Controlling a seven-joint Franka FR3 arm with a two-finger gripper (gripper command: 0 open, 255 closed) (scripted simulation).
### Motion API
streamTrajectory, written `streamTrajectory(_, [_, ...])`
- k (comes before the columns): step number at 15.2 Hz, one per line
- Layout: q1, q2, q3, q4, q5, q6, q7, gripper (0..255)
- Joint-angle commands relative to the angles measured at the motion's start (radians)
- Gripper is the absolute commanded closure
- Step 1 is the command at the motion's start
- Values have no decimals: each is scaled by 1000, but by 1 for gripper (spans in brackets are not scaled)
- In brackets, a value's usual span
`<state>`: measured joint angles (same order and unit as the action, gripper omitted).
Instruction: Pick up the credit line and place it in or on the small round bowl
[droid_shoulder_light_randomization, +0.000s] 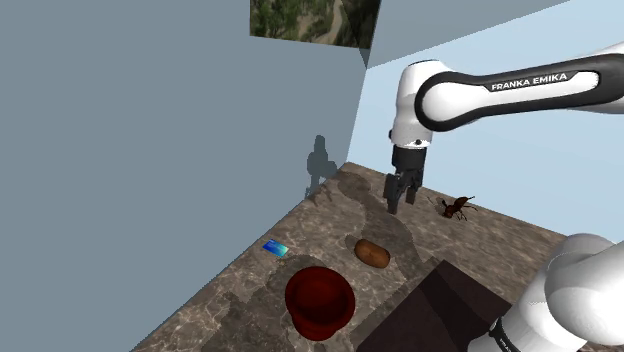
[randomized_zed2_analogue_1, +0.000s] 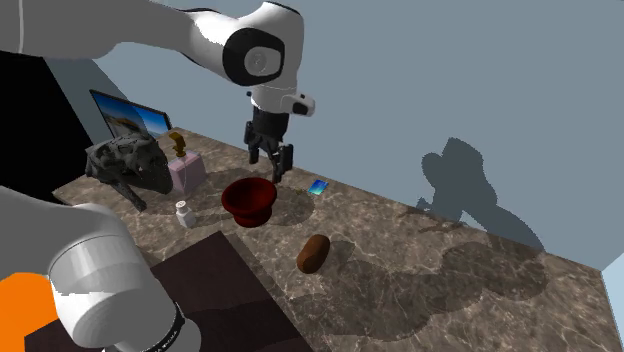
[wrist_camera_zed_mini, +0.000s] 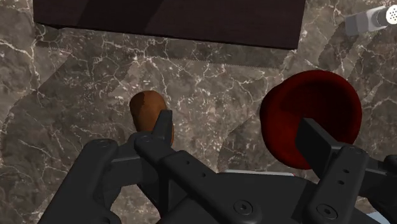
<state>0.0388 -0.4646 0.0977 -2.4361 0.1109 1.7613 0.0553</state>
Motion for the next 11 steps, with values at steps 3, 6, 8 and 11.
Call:
streamTrajectory(3, [10, 150, 20, 35, -7, 126, -15, 0])
streamTrajectory(6, [16, 264, 34, 75, -17, 206, -22, 0])
streamTrajectory(8, [21, 341, 43, 108, -28, 253, -24, 0])
streamTrajectory(11, [29, 457, 54, 167, -47, 315, -25, 0])
